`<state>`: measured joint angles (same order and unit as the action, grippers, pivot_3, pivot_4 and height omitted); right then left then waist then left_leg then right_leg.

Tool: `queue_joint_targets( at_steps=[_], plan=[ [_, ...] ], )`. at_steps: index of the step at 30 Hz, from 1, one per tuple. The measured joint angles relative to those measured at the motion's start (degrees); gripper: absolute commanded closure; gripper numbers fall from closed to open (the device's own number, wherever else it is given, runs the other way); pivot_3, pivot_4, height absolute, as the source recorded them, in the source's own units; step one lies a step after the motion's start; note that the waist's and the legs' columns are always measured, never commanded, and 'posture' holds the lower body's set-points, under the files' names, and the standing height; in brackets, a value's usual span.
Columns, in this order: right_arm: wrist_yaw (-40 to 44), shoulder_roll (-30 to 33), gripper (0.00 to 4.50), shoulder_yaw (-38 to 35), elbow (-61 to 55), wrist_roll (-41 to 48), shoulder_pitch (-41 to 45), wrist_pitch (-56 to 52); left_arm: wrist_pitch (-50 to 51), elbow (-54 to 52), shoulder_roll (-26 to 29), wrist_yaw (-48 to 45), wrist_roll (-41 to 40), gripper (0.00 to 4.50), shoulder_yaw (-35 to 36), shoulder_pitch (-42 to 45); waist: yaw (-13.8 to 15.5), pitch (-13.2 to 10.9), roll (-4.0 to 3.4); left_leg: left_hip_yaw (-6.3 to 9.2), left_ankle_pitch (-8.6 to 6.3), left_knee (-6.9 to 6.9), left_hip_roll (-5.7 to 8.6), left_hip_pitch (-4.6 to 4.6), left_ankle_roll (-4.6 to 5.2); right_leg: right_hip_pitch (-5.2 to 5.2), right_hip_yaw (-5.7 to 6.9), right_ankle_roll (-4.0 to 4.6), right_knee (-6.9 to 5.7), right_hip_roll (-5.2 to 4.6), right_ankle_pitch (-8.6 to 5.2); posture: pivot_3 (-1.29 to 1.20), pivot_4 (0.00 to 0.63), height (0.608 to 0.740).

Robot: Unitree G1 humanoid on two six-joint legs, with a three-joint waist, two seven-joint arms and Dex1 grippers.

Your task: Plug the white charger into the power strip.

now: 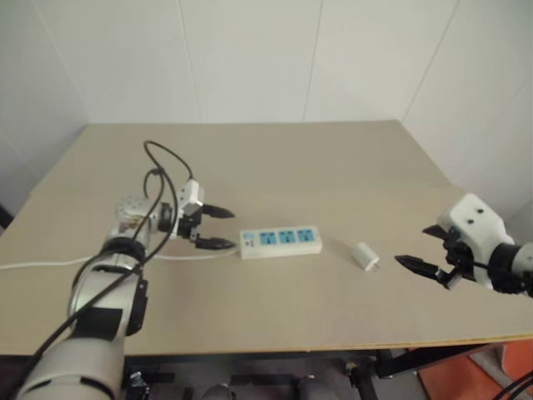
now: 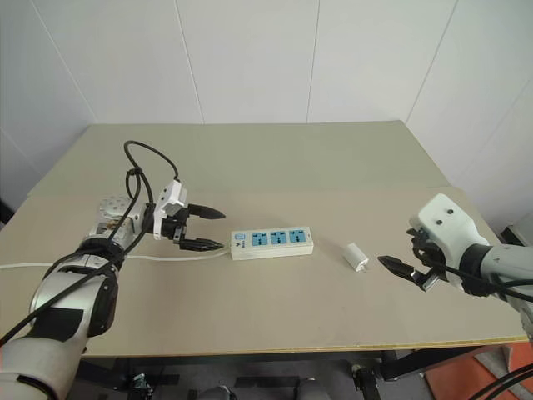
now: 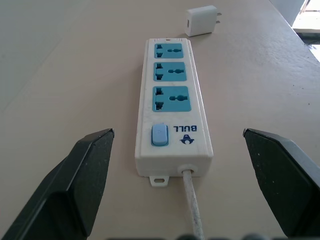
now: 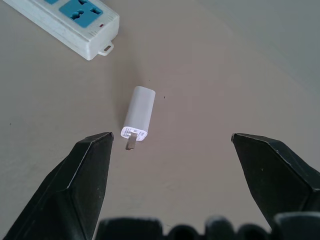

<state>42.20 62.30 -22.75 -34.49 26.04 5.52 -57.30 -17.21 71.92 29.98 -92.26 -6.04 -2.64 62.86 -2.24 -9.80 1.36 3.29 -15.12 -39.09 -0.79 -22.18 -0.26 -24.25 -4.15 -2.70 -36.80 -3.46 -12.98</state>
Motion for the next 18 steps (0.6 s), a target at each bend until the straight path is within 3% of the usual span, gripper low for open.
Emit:
queue_joint_targets(
  at_steps=[8, 18],
  plan=[
    [-2.7, 0.0, 0.05, 1.7, -1.2, 0.1, 3.0, -2.6, 2.5, -1.1, 1.7, 0.0, -2.0, 0.00, -6.1, 0.5, 0.0, 0.0, 0.00, 0.01, 0.00, -0.01, 0.00, -0.01, 0.00, 0.00, 0.01, 0.00, 0.00, 0.00, 0.00, 0.00, 0.150, 0.740],
    [-3.9, -0.1, 0.05, 4.3, -1.4, 0.1, 4.9, -3.8, 1.2, -0.2, 0.7, 0.0, -2.6, 0.00, -7.4, 1.8, 0.1, 0.0, 0.00, 0.01, 0.00, -0.01, 0.00, -0.01, 0.00, -0.01, 0.01, 0.00, -0.01, -0.01, 0.00, 0.00, 0.150, 0.740]
  ],
)
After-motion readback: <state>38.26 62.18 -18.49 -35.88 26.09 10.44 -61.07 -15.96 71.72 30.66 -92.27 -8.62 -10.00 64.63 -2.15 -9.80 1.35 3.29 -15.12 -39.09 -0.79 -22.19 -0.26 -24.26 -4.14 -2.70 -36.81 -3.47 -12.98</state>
